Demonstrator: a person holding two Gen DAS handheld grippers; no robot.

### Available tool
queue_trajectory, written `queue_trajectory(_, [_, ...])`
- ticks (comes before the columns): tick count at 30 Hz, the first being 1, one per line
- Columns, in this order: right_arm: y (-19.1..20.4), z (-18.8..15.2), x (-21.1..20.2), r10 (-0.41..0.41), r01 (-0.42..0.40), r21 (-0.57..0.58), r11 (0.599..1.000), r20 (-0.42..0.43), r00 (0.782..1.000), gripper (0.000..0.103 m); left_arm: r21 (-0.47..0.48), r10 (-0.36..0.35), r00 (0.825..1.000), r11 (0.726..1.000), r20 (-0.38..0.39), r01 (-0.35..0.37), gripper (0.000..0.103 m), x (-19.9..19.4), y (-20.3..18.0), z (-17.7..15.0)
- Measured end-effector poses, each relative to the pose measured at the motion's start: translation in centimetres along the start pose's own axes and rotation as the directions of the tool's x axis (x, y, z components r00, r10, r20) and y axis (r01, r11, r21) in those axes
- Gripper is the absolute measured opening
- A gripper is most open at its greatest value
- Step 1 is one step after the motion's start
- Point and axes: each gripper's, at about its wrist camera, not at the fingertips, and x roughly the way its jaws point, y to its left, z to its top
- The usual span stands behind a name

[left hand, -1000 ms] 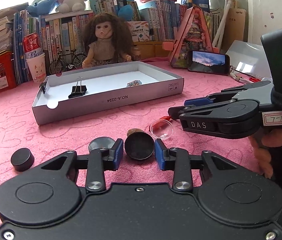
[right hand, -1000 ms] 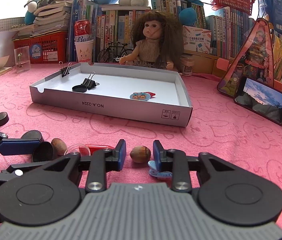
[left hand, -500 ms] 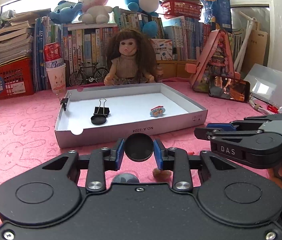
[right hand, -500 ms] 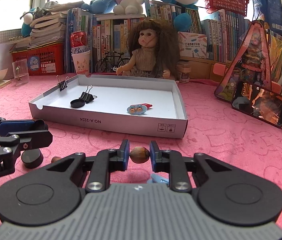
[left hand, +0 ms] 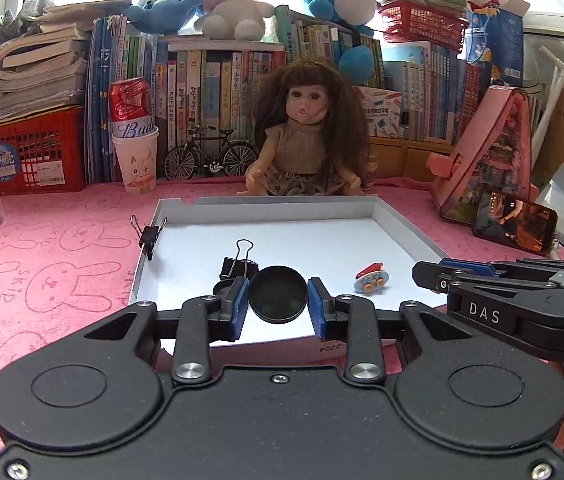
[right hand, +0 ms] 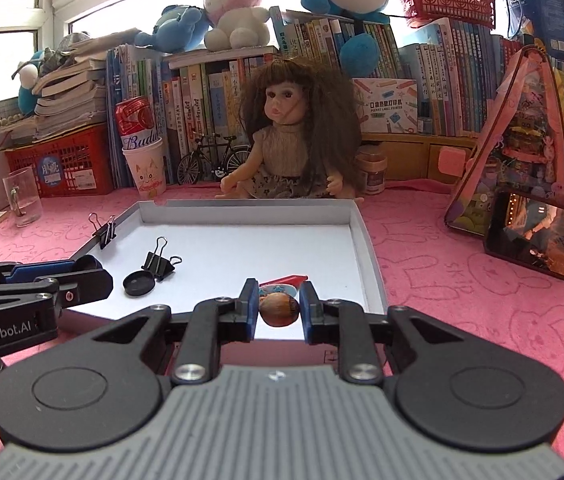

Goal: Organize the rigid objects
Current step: 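Carry the black disc in the left tool while the right tool carries the nut over the tray, then open both tools to drop the disc and nut into the tray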

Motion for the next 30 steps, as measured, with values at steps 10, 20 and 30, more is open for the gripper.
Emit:
queue_trajectory(10, [-0.5,0.2,4.7,0.011,-0.003,0.075,0.997,-0.107,0.994,0.026,-0.007,0.058,0.993,0.998,-0.1,-0.059,0.03,5.1,0.8,0.0])
queue_trajectory(20, [-0.9,-0.1,6.1,-0.008,0.02,0.086,0.996,-0.139,0.99,0.026,-0.017,0.08,0.985,0.996,-0.15,-0.084,0.03,7.1,1.0,-0.5])
queue_trajectory(30, [-0.6,0.2,6.0,-0.007,0.017,0.074,0.997,-0.141,0.99,0.032,-0.018,0.068,0.985,0.997,-0.16,-0.072,0.03,7.3,0.6,-0.6])
